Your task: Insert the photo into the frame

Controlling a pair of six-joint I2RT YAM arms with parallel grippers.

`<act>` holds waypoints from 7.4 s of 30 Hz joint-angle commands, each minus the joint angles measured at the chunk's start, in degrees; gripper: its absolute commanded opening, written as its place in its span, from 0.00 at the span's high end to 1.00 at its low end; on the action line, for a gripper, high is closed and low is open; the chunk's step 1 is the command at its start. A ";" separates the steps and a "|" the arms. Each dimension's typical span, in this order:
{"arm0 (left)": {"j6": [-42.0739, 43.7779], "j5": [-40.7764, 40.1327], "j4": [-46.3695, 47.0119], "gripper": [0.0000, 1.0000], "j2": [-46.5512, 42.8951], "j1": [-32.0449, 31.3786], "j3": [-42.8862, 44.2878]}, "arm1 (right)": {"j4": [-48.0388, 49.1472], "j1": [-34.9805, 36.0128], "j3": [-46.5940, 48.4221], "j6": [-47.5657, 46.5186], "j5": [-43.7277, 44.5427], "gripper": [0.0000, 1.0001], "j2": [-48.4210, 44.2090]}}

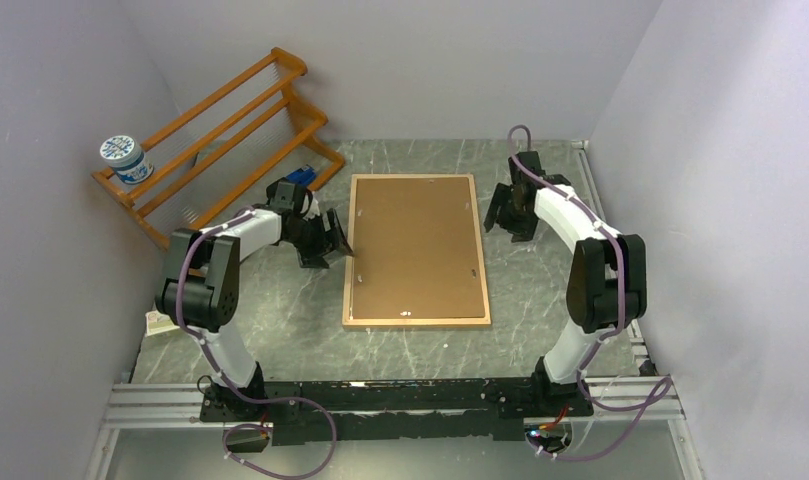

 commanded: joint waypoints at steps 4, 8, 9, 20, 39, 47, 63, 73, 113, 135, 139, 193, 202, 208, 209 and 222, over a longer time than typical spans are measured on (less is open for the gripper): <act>0.67 2.94 0.93 0.20 2.49 0.28 2.88 | 6.63 0.12 -4.38 2.52 -12.71 0.42 -2.40; -0.10 4.13 2.60 0.20 3.00 0.28 2.08 | 8.68 0.21 -7.20 3.15 -17.21 0.48 -1.78; -0.20 4.63 2.89 0.20 3.16 0.28 2.03 | 9.04 0.27 -7.77 3.14 -17.89 0.50 -1.63; -0.95 6.75 5.49 0.21 2.41 0.28 -0.40 | 12.36 1.06 -13.09 4.33 -22.22 0.62 -0.13; 0.38 3.41 4.08 0.22 0.56 0.28 0.30 | 13.16 2.49 -13.99 4.88 -17.25 0.57 -5.50; 1.27 0.22 3.45 0.22 -2.96 0.26 -0.87 | 10.66 8.83 -9.44 1.50 -10.07 0.52 -6.08; 0.11 3.61 6.87 0.30 -6.54 -0.07 -7.60 | -6.00 19.80 -4.09 1.29 22.46 0.08 -1.43; -0.22 4.13 7.69 0.30 -5.23 -0.55 -7.43 | -1.75 17.93 -10.27 1.50 10.98 0.15 -2.68; -1.40 3.24 8.74 0.29 -2.41 -3.71 -6.72 | 4.93 11.05 -17.91 2.34 2.82 0.25 -5.61; -2.52 1.90 9.75 0.29 -1.35 -5.42 -7.20 | 7.63 10.93 -20.96 -0.76 1.90 0.67 -6.25; -2.43 1.72 9.67 0.29 -1.11 -5.52 -6.93 | 7.99 10.92 -21.55 -0.82 0.63 0.81 -6.65; 0.76 -5.48 7.27 0.22 -6.49 -5.63 -4.07 | 4.13 7.76 -8.59 12.93 10.16 0.43 -7.06; 4.60 -5.70 3.19 0.24 1.42 -5.45 7.18 | 6.02 2.95 4.55 8.57 3.85 0.40 6.51; 5.59 -7.38 0.55 0.24 6.89 -5.11 13.31 | 4.15 2.46 14.55 7.89 5.20 0.39 15.00; 5.76 -7.52 0.19 0.24 7.71 -5.04 14.08 | 3.55 2.43 16.00 8.12 6.04 0.39 16.20; 6.07 -6.74 0.60 0.25 11.13 -3.43 15.73 | 0.71 2.33 21.77 7.98 9.81 0.44 24.35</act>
